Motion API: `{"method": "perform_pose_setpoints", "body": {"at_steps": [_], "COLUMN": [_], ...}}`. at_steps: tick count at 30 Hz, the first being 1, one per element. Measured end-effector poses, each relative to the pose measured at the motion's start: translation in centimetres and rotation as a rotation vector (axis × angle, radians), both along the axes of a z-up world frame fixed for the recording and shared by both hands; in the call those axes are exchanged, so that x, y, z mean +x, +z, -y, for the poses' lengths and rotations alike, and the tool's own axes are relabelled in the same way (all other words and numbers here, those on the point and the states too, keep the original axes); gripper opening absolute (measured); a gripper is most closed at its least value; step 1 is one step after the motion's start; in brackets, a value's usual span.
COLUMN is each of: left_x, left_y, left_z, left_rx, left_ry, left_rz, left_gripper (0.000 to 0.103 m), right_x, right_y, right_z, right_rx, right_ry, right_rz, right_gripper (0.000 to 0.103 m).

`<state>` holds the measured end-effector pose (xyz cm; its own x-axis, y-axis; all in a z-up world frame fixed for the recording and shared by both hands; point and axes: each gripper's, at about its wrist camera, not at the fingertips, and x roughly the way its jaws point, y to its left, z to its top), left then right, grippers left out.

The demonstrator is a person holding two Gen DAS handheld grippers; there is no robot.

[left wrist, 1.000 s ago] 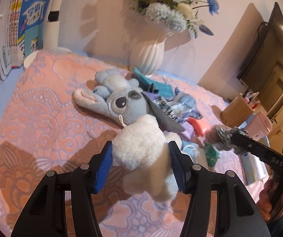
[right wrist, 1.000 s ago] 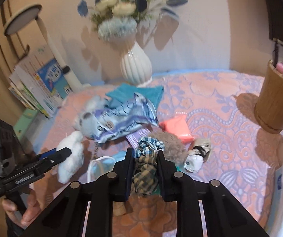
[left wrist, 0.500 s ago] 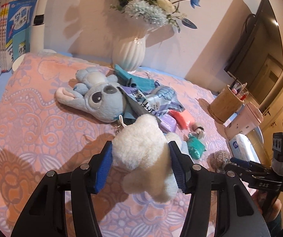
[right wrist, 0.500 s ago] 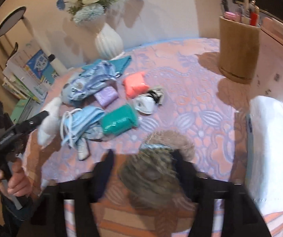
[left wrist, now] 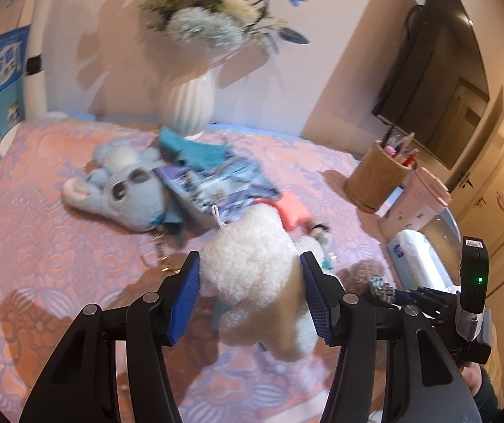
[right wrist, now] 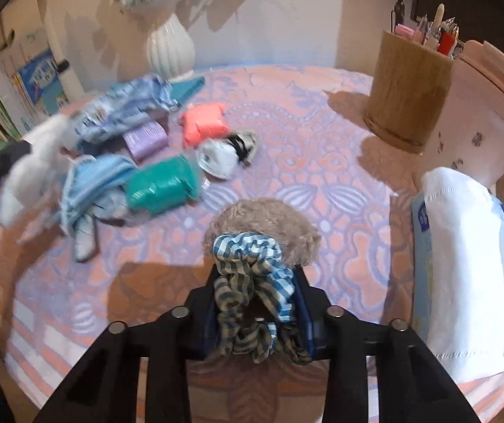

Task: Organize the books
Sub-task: 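Carry the plush toy and scrunchie over the amber glass plate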

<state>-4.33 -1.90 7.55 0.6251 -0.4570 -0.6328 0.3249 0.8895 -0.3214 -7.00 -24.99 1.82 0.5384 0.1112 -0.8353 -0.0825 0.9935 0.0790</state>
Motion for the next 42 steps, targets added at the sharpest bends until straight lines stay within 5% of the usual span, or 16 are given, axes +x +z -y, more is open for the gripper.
{"method": "perform_pose_setpoints", "body": {"at_steps": [13,27,42], "left_x": [-0.6,-1.2,-1.9], "left_y": [5.4,6.4,7.3], "left_z": [11.0,24.1,33.7], "left_rx": [-0.018,-0.023,-0.004], "left_ry": [-0.228,-0.469,-0.600], "left_rz": [0.137,0.168,0.209], "left_gripper": [0.053,0.053,0.053], "right_x": [-2.9,-7.1,-8.9], "right_y": [8.5,10.6,12.1], "right_z": [5.4,18.9,27.8], "right_rx": [0.027,0.030,0.024], "right_ry": [-0.131,-0.426,-0.570], "right_rz": [0.175,0.184,0.229], "right_gripper": [0.032,0.032,0.032]}}
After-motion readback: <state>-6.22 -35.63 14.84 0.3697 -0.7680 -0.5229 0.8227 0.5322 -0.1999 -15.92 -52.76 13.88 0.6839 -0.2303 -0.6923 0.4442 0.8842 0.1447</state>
